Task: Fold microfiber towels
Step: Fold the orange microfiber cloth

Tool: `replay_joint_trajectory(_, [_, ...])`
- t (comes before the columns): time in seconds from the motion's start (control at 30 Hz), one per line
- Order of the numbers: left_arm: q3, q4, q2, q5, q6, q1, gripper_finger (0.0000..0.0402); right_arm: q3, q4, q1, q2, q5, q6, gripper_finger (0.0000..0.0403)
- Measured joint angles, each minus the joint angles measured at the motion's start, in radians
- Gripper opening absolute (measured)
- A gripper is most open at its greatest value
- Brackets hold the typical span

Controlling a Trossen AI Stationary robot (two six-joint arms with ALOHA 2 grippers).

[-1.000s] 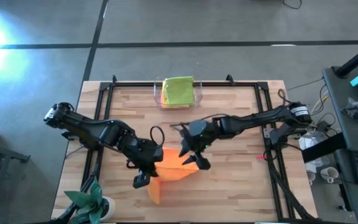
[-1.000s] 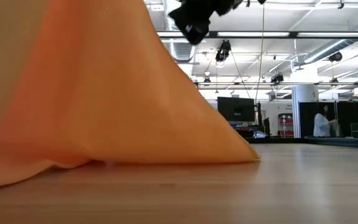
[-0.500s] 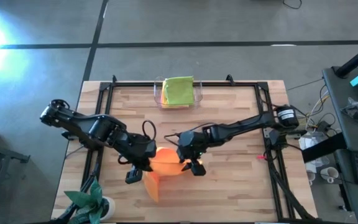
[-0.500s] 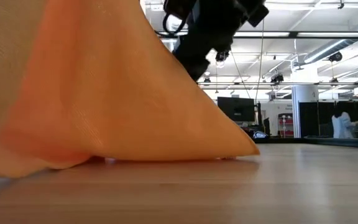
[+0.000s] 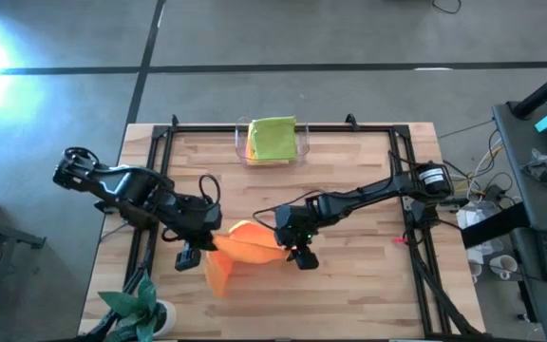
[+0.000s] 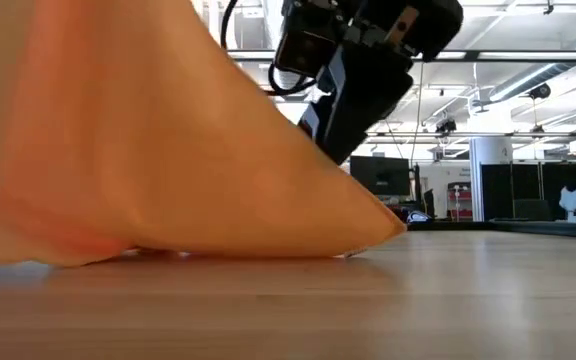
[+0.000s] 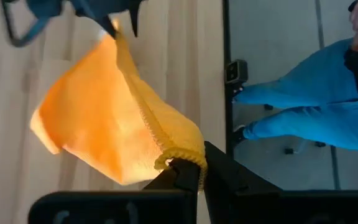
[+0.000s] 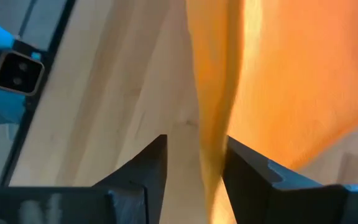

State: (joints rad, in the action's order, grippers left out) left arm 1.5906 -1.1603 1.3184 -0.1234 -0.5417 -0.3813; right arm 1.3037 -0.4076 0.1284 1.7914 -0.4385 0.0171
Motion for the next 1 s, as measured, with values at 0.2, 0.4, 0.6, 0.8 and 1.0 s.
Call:
replay_joint_trajectory(0.2, [0.0,-0.007,-0.037,0.056,0.006,0.0,0.0,-0.002,-0.002,0.003,0.04,0.022,0.019,0.0114])
replay_joint_trajectory(0.4, [0.0,-0.008,-0.044,0.065,0.007,0.0,0.0,-0.002,0.024,0.005,0.071,0.017,0.067,0.0105])
replay_joint_trajectory(0.6, [0.0,-0.009,-0.044,0.074,0.032,0.0,0.0,-0.002,0.047,0.005,0.076,0.013,0.088,0.0091])
replay_joint_trajectory(0.8, [0.0,-0.008,-0.044,0.077,0.035,0.0,0.0,-0.002,0.045,0.005,0.077,0.03,0.114,0.0035])
replay_joint_trajectory(1.0, [0.0,-0.009,-0.044,0.077,0.046,0.0,0.0,0.026,-0.078,0.006,0.046,0.038,0.157,0.0009])
